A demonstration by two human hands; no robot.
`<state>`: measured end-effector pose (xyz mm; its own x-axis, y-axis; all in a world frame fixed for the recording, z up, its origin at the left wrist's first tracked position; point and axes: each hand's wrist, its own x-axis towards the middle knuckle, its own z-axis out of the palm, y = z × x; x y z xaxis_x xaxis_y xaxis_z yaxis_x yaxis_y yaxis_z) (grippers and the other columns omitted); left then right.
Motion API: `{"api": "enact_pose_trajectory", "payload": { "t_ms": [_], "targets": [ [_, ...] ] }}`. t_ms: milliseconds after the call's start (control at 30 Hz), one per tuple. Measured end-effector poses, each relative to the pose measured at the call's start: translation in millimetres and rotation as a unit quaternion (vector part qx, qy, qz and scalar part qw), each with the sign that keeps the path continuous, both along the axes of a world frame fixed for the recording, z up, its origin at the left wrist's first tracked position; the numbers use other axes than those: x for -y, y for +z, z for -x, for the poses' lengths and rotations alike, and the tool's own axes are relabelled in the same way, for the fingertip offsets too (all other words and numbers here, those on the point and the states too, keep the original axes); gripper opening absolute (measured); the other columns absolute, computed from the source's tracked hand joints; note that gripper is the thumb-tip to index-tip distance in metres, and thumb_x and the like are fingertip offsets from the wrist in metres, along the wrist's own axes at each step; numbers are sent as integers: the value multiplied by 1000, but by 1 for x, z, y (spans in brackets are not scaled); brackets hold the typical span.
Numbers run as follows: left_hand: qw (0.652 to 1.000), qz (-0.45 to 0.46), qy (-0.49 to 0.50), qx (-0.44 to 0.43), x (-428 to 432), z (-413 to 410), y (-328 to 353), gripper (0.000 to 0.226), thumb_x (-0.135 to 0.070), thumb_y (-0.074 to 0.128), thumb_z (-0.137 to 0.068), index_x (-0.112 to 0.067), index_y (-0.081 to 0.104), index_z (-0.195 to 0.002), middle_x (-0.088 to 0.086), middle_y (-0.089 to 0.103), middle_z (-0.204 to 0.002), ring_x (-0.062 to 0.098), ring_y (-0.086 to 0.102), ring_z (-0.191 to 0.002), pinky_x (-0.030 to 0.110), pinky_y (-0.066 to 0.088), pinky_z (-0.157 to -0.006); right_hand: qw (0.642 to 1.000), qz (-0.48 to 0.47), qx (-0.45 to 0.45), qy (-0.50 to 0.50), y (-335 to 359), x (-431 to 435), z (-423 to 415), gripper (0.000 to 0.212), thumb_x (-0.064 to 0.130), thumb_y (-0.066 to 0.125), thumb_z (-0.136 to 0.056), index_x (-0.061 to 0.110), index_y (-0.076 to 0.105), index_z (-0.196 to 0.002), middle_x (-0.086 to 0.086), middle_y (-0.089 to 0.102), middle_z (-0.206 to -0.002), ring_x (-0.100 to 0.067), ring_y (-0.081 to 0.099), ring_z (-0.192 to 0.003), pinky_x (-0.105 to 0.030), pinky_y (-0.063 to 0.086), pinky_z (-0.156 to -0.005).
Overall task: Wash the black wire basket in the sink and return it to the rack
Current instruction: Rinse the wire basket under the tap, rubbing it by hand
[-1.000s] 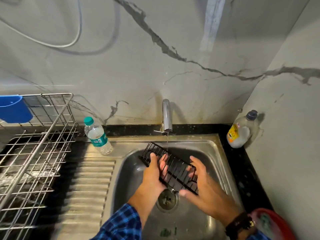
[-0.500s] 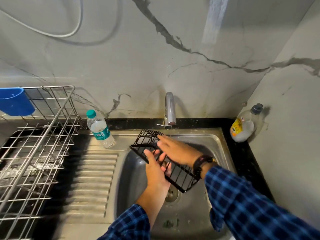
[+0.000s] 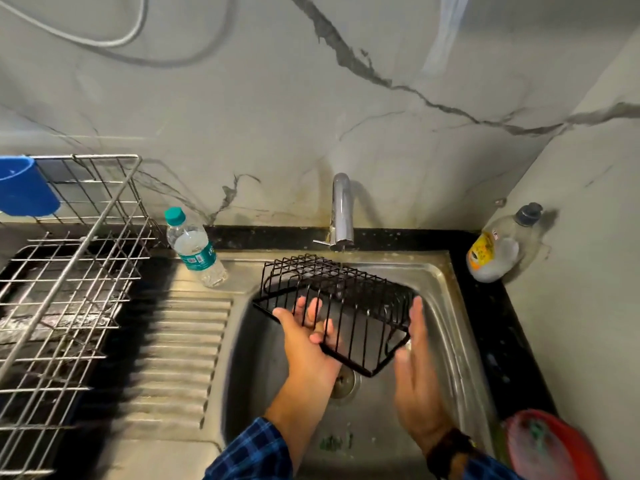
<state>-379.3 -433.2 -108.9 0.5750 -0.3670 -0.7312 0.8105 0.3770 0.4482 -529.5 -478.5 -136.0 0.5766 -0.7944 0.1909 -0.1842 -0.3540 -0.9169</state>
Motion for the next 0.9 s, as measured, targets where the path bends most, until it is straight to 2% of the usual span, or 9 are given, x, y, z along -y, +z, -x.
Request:
{"api": "enact_pose_trajectory", "payload": {
  "t_ms": [67, 133, 233, 333, 400, 500, 633, 733, 900],
  "targets": [
    [1000, 1, -27, 8, -5, 9, -6, 55, -78, 40, -87, -29, 66, -79, -13, 61, -56, 3, 37, -37, 18, 33, -46, 980, -169, 66, -86, 11, 19, -18, 56, 43, 25, -103, 28, 23, -157, 16, 21, -163, -1, 21, -148, -18, 23, -117],
    [998, 2, -61, 5, -17, 15, -14, 63, -85, 40, -78, -27, 63, -69, -8, 41, -41, 6, 35, -34, 22, 26, -46, 963, -244, -34, -112, 17, 55, -34, 50, 51, 31, -104, 27, 54, -140, 7, 51, -146, -11, 46, -135, -17, 40, -99],
    [995, 27, -99, 1, -36, 17, -21, 67, -83, 39, -80, -22, 56, -59, -7, 28, -32, 8, 32, -27, 20, 25, -38, 927, -235, -291, -9, 32, 90, -57, 50, 60, 40, -95, 22, 71, -100, -6, 74, -102, -23, 69, -96, -40, 54, -88],
    [991, 58, -123, -8, -45, 20, -22, 63, -76, 41, -84, -19, 48, -58, -7, 27, -33, 7, 28, -22, 15, 22, -30, 880, -190, -421, 113, 52, 89, -87, 55, 57, 27, -103, 17, 63, -112, -5, 68, -110, -18, 63, -97, -35, 48, -89],
    [989, 73, -129, -19, -49, 17, -27, 62, -75, 44, -83, -18, 46, -58, -7, 28, -35, 6, 27, -22, 15, 24, -28, 882, -225, -399, 115, 55, 86, -108, 59, 57, 25, -104, 16, 52, -137, -7, 59, -130, -22, 58, -114, -37, 45, -94],
    [985, 90, -143, -24, -57, -1, -37, 60, -75, 46, -81, -19, 47, -58, -8, 33, -38, 5, 28, -24, 14, 22, -32, 899, -226, -360, 103, 52, 87, -129, 68, 66, 22, -100, 20, 41, -147, -8, 58, -132, -24, 59, -115, -36, 49, -85],
    [968, 34, -244, 37, -70, -24, -49, 64, -77, 38, -82, -18, 45, -58, -6, 32, -44, 4, 23, -27, 14, 22, -33, 933, -268, -234, 57, 44, 90, -139, 51, 60, 30, -101, 22, 59, -117, -7, 60, -109, -24, 58, -100, -43, 51, -90],
    [928, -77, -335, 143, -70, -33, -49, 62, -74, 36, -78, -14, 50, -66, -1, 41, -50, 8, 36, -34, 16, 25, -32, 959, -235, -158, 20, 28, 92, -132, 31, 36, 45, -102, 15, 67, -108, -16, 68, -110, -33, 65, -98, -53, 56, -89],
    [819, -177, -392, 380, -62, -38, -34, 44, -43, 41, -96, -5, 60, -85, 3, 58, -50, 10, 56, -40, 16, 34, -36, 987, -137, -82, -12, 21, 74, -100, 28, 30, 39, -106, 26, 66, -116, 6, 65, -118, -3, 58, -108, -12, 44, -86]
  ]
}}
